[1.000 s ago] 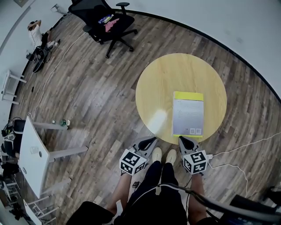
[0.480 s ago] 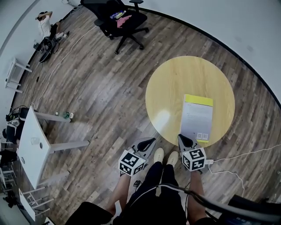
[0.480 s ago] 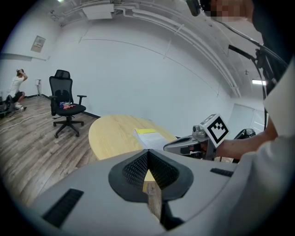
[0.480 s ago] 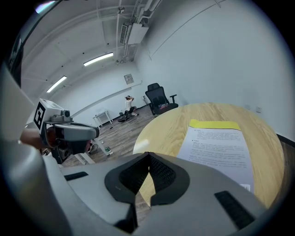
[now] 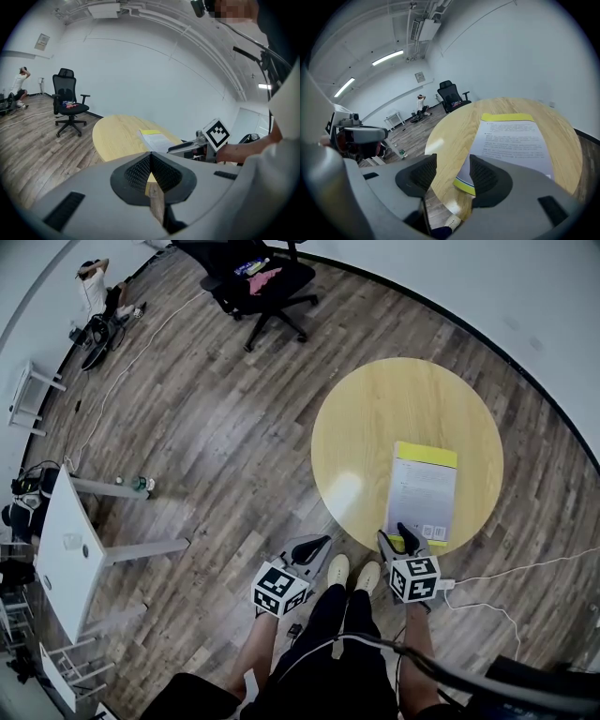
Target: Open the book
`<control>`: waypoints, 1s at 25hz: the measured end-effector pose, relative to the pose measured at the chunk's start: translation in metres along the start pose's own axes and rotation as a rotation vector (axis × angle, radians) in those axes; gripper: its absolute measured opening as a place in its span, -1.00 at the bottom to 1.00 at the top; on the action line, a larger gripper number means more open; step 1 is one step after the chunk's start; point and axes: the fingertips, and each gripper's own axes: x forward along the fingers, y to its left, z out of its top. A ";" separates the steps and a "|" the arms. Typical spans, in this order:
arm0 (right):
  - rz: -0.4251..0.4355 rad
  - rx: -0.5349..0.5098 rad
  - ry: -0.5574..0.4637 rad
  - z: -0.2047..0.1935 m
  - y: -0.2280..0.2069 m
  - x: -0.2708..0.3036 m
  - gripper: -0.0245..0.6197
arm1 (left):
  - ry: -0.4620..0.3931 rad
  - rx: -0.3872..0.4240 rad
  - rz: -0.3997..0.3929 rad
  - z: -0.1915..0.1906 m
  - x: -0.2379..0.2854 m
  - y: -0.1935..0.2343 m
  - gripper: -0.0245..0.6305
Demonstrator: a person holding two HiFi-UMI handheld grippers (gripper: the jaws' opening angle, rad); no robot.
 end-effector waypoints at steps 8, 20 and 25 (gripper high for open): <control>-0.060 -0.021 0.084 -0.021 -0.006 0.014 -0.27 | 0.000 -0.016 -0.007 -0.004 0.003 0.006 -0.92; -0.102 -0.013 0.096 -0.032 -0.009 0.020 -0.27 | 0.015 -0.044 -0.005 -0.018 0.002 0.013 -0.92; -0.131 -0.047 0.118 -0.036 -0.009 0.019 -0.28 | 0.015 -0.044 -0.004 -0.020 0.001 0.012 -0.92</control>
